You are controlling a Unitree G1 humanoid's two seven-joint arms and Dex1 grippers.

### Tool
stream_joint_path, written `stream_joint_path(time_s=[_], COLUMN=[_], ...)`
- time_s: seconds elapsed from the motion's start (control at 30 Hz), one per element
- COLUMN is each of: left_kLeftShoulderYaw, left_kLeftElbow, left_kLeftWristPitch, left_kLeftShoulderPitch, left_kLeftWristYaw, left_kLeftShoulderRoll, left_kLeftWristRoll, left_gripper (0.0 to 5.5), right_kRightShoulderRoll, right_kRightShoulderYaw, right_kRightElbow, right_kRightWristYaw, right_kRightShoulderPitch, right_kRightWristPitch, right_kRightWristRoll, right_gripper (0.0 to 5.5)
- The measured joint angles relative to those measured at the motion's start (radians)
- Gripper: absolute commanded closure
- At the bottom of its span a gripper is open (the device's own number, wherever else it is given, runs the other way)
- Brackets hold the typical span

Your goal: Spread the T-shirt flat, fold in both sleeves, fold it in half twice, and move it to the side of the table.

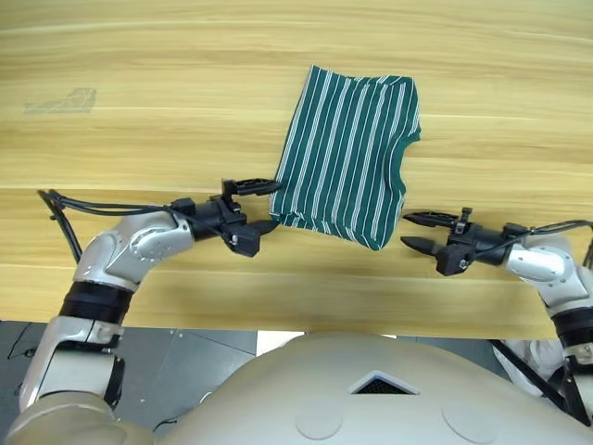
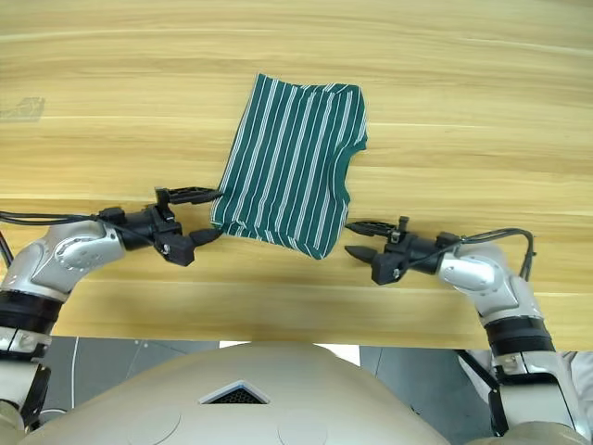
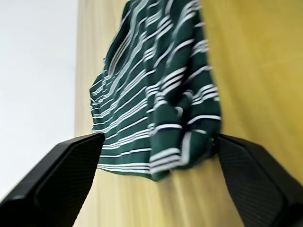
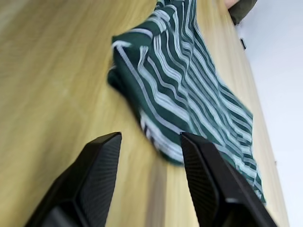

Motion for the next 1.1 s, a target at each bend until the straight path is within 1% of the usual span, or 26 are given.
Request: stream_joint_path(time_s=[0.17, 0.43, 0.5, 0.53, 0.67, 0.7, 0.83, 0.93, 0.97, 1.1], left_kLeftShoulderYaw=[-0.027, -0.050, -0.053, -0.057, -0.070, -0.074, -0.085, -0.088, -0.087, -0.095], left_kLeftElbow=[0.094, 0.101, 0.095, 0.094, 0.086, 0.084, 0.069, 0.039, 0.034, 0.029], left_kLeftWristPitch=[-0.037, -0.055, -0.055, -0.055, -0.054, -0.053, -0.046, -0.030, -0.018, -0.009], left_kLeftShoulderPitch=[-0.044, -0.044, -0.036, -0.031, -0.010, -0.008, 0.024, 0.061, 0.068, 0.072], left_kLeftWristYaw=[0.071, 0.092, 0.093, 0.092, 0.083, 0.079, 0.049, -0.007, -0.029, -0.056], left_kLeftShoulderRoll=[-0.001, 0.023, 0.029, 0.033, 0.050, 0.056, 0.081, 0.141, 0.152, 0.164], left_kLeftWristRoll=[0.016, 0.015, 0.010, 0.009, -0.022, -0.026, -0.067, -0.122, -0.143, -0.148], left_gripper=[1.22, 1.22, 1.49, 1.64, 2.21, 2.43, 3.08, 3.57, 3.74, 4.55], right_kRightShoulderRoll=[0.021, 0.030, 0.030, 0.031, 0.031, 0.031, 0.035, 0.036, 0.036, 0.036], right_kRightShoulderYaw=[0.058, 0.124, 0.135, 0.139, 0.158, 0.162, 0.182, 0.196, 0.198, 0.200], right_kRightElbow=[0.031, 0.036, 0.037, 0.037, 0.041, 0.041, 0.041, 0.041, 0.040, 0.037], right_kRightWristYaw=[-0.052, -0.091, -0.094, -0.095, -0.102, -0.103, -0.109, -0.111, -0.112, -0.115], right_kRightShoulderPitch=[-0.047, -0.079, -0.087, -0.089, -0.092, -0.092, -0.092, -0.092, -0.090, -0.091], right_kRightWristPitch=[-0.006, 0.001, 0.001, 0.001, 0.006, 0.008, 0.016, 0.024, 0.026, 0.030], right_kRightWristRoll=[-0.026, -0.027, -0.029, -0.029, -0.033, -0.035, -0.037, -0.037, -0.037, -0.036], right_gripper=[3.20, 3.20, 3.17, 3.39, 3.97, 4.21, 4.89, 5.39, 5.50, 5.50])
